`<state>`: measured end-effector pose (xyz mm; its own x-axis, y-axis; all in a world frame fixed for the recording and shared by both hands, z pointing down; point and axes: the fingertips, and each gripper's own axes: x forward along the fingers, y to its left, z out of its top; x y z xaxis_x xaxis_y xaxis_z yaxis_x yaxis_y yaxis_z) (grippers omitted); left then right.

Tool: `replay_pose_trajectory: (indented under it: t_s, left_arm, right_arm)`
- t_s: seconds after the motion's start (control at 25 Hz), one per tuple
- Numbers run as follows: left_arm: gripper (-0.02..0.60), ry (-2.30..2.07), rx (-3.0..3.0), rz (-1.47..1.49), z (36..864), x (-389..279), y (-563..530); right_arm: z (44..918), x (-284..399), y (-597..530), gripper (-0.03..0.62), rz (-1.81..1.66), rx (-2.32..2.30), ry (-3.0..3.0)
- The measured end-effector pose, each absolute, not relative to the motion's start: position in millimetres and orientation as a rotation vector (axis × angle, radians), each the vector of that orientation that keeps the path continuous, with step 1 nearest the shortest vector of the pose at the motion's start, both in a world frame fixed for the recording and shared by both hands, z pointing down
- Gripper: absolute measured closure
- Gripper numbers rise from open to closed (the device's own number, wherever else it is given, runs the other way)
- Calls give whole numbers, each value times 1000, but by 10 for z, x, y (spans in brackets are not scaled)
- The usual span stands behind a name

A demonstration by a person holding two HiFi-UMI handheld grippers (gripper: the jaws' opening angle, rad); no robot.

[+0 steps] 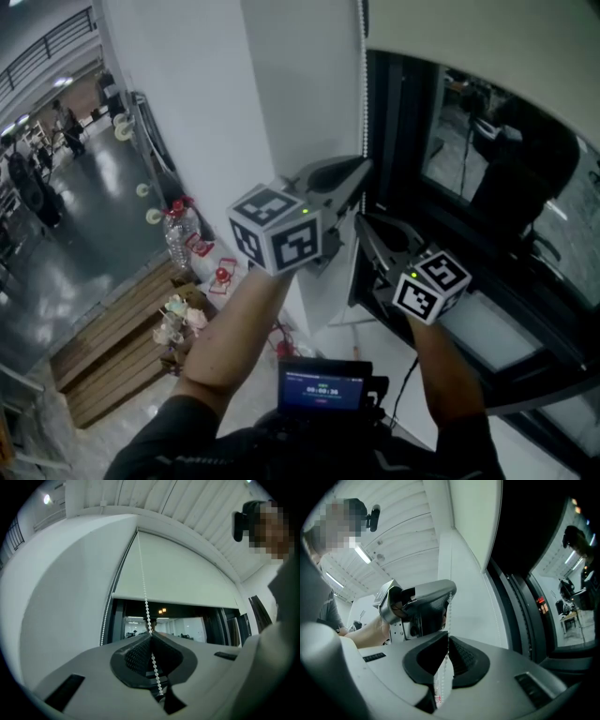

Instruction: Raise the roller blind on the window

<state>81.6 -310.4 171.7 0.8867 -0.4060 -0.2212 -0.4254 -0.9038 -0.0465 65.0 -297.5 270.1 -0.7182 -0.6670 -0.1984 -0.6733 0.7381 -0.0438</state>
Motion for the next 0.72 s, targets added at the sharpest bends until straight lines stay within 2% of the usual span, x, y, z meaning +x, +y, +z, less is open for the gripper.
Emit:
replay_pose_trajectory:
  t_s: [0.32,0.72]
  left_arm:
    - [578,696,-2900,240,1823,795,-3093]
    - [578,752,-2989,128,2556,765,-3107]
  right_arm:
    - [2818,613,-2983,585,6,-1067,2754]
    - [3543,565,-3006,585,-200,-1095,2802]
